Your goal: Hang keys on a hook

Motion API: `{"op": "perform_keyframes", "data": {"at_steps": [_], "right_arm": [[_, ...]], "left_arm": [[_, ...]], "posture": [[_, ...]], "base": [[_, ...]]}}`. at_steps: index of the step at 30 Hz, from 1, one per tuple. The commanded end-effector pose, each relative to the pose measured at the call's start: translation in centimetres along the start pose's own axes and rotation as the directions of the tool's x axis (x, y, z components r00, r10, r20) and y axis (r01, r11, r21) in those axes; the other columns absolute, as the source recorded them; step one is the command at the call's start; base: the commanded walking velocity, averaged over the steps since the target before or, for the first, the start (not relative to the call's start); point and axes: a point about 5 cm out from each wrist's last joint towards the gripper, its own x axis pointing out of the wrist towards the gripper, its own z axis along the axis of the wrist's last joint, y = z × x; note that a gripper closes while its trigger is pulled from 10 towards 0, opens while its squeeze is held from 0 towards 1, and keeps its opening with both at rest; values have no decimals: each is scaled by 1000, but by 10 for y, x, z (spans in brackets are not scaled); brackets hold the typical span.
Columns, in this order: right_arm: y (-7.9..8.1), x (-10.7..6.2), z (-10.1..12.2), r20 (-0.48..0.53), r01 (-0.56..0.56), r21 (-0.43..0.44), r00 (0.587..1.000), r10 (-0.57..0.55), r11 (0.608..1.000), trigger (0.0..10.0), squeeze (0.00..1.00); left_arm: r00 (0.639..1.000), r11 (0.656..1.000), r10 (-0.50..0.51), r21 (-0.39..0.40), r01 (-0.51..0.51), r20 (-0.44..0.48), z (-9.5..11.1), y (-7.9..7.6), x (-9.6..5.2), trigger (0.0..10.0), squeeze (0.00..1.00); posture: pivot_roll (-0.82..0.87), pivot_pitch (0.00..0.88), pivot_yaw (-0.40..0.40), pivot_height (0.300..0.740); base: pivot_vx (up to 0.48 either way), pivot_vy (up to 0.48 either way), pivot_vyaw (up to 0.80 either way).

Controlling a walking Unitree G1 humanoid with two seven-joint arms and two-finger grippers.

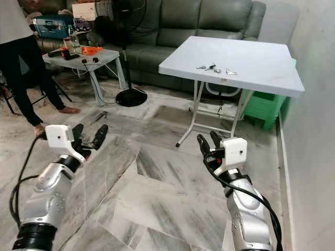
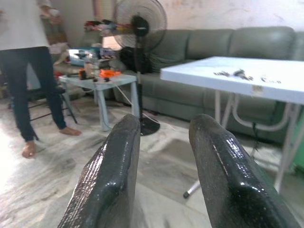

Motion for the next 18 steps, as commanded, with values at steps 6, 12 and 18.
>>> {"op": "perform_keyframes", "data": {"at_steps": [6, 12, 18], "right_arm": [[6, 2, 1, 24, -8, 15, 1000, 7, 1000, 10000, 0], [5, 0, 0, 21, -5, 12, 1000, 5, 1000, 10000, 0], [5, -1, 0, 18, -3, 11, 1000, 3, 1000, 10000, 0]], "left_arm": [[1000, 999, 25, 21, -25, 8, -1, 4, -3, 10000, 0], [1000, 1000, 15, 11, -15, 11, 0, 4, -3, 10000, 0], [1000, 1000, 12, 13, -12, 8, -1, 3, -3, 10000, 0]], "posture": [[-27, 0, -11, 740], [-27, 0, -10, 740], [-30, 0, -13, 740]], "base": [[0, 0, 0], [0, 0, 0], [413, 0, 0]]}}
